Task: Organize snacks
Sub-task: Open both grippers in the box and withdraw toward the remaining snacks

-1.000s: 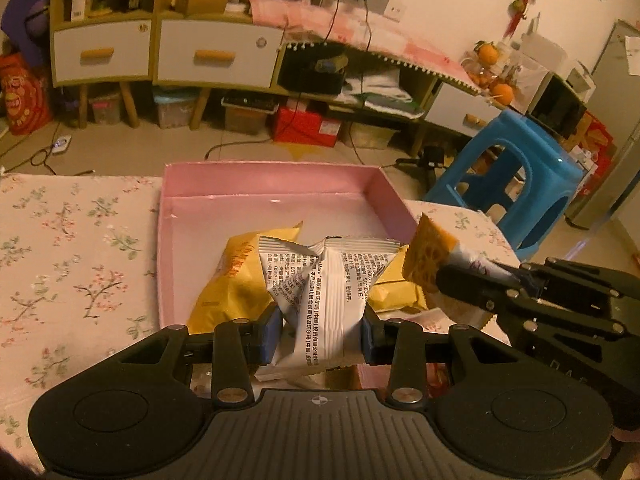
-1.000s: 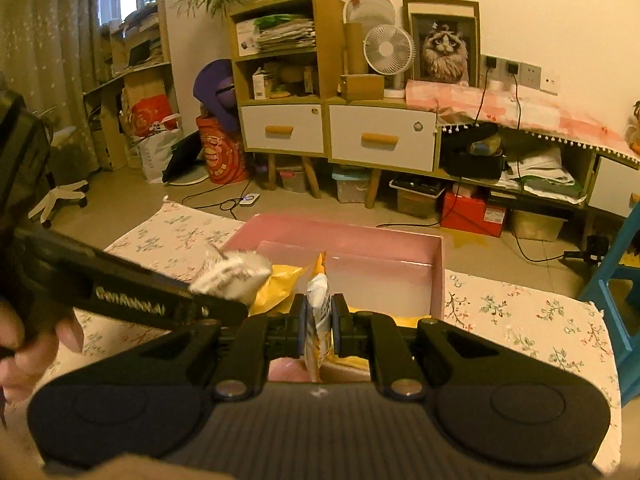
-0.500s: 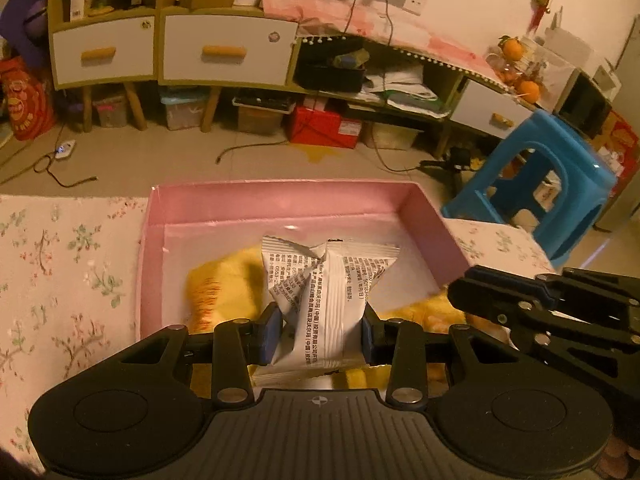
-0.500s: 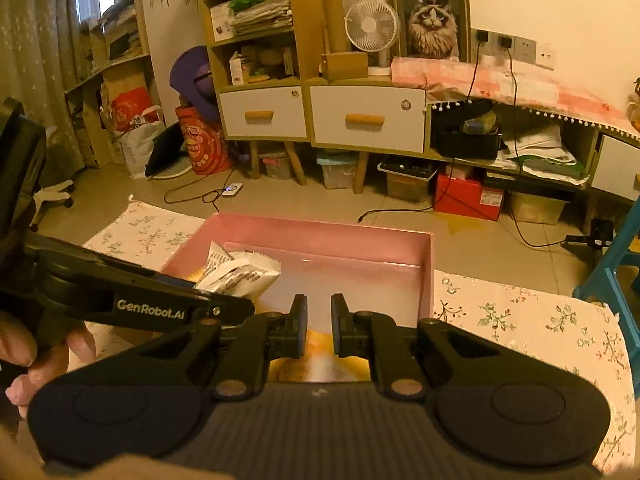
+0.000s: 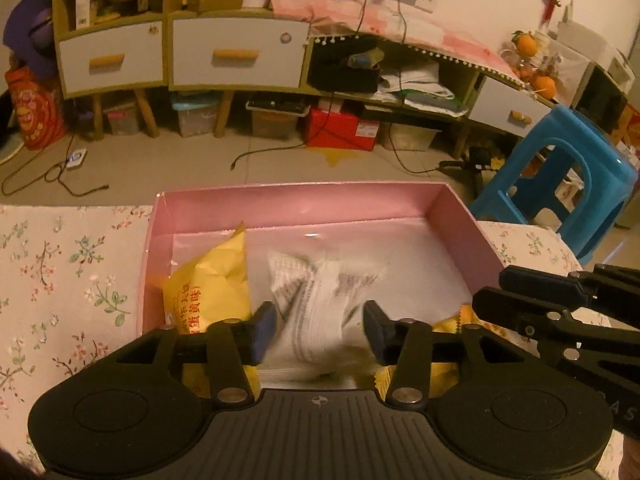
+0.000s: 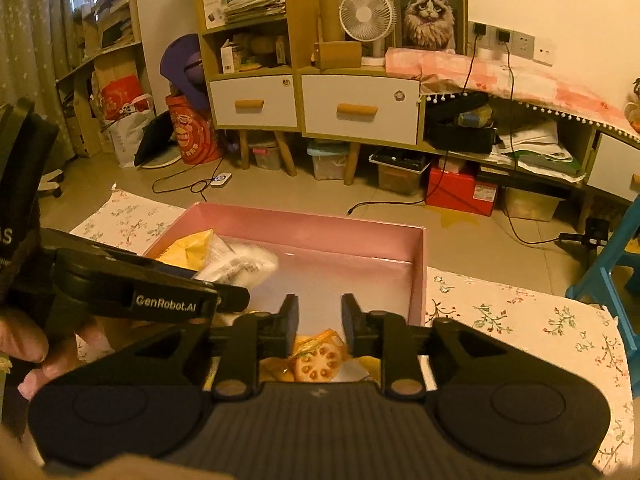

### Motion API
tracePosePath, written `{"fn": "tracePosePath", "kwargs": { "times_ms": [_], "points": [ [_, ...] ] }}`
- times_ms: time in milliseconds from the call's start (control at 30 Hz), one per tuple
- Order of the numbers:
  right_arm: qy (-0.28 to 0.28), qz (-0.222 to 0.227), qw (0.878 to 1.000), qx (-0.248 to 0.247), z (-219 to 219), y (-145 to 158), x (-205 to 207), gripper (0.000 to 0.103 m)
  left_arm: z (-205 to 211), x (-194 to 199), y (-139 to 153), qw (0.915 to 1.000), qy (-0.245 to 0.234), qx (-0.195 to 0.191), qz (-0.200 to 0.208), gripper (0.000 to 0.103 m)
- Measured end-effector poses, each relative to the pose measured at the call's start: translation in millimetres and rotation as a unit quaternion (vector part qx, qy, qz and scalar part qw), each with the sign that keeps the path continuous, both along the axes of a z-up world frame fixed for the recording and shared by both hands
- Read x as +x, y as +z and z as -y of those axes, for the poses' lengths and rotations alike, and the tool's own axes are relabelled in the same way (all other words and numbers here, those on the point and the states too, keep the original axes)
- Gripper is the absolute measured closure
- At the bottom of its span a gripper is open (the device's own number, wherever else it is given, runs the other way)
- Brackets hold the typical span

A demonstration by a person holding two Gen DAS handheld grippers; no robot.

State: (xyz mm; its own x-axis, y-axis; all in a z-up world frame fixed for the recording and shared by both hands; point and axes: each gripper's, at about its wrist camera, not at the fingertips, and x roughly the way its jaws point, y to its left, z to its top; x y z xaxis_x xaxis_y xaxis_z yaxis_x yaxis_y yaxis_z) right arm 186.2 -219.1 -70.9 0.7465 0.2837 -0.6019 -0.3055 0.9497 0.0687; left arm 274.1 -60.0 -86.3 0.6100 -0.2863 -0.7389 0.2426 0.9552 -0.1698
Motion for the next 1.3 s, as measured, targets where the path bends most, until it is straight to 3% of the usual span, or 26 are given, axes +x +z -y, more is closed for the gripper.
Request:
{"fn": "tracePosePath", "kwargs": {
  "times_ms": [100,400,700,867,1300],
  "points": [
    [-0.002,-0.003,1.000,-0.001,0.5,2.4,-3.0,0.067,-0.5,-3.8,6.3,1.0000,-0.001,-0.005,0.006,0.039],
    [-0.015,0.001,1.000,-0.007,6.2,14.7,-24.1,0.038,-9.0,-26.2,24.1,0.9999,-0.007,-0.008,0.008,0.026],
    [-0.024,0.004,1.000,-0.012,4.9,28.5,-53.0,0.017,-24.6,-60.7,40.4,0.9999,-0.002,-0.008,0.010,0.015],
    [-0.033,0.005,0.999,-0.011,0.0,34.6,-69.7,0.007,-35.2,-79.5,44.4,0.9999,0.003,-0.006,0.008,0.011],
    [-0.038,0.000,0.999,-0.011,-18.7,36.3,-111.7,0.001,-61.9,-135.6,40.9,0.9997,0.003,0.023,-0.007,0.004]
  ]
}}
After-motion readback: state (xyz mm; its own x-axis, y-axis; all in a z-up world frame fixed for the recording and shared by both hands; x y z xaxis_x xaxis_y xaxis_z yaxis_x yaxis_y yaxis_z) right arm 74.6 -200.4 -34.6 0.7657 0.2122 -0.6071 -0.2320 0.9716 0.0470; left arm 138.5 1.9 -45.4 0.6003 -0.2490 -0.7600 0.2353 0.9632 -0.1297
